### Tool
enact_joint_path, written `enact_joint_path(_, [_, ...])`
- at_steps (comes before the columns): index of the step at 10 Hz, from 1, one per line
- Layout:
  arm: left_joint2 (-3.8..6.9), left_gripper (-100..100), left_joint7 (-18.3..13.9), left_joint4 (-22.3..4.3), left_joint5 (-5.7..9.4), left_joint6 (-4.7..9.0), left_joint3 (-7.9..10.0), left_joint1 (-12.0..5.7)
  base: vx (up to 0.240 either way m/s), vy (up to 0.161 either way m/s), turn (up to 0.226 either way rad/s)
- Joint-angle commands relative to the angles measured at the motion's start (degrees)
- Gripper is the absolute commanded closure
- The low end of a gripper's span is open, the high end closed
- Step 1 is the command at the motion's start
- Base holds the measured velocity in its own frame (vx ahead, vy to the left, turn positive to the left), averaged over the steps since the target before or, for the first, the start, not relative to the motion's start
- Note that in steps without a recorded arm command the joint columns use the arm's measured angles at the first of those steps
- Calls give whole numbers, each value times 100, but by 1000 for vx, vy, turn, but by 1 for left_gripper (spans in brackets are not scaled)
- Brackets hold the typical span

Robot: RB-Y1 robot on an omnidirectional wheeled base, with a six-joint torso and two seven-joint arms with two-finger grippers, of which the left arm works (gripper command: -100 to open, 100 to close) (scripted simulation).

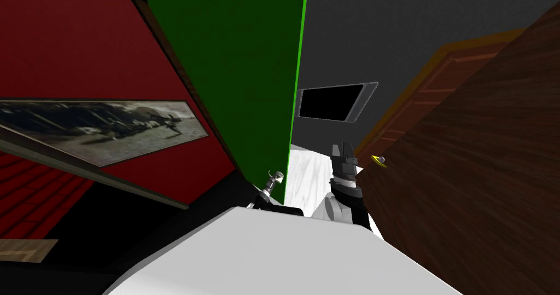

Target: Push the door open

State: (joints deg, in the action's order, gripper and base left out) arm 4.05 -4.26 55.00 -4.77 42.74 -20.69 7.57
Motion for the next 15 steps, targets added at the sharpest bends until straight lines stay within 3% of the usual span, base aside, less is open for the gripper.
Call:
enact_joint_path(1, [37,100,44,1,72,12,192,-62,165,-130,60])
enact_joint_path(10, [-46,100,238,-216,311,-28,814,-271,126,-118,58])
enact_joint_path(15, [-179,100,370,-362,472,-54,1236,-412,128,-140,75])
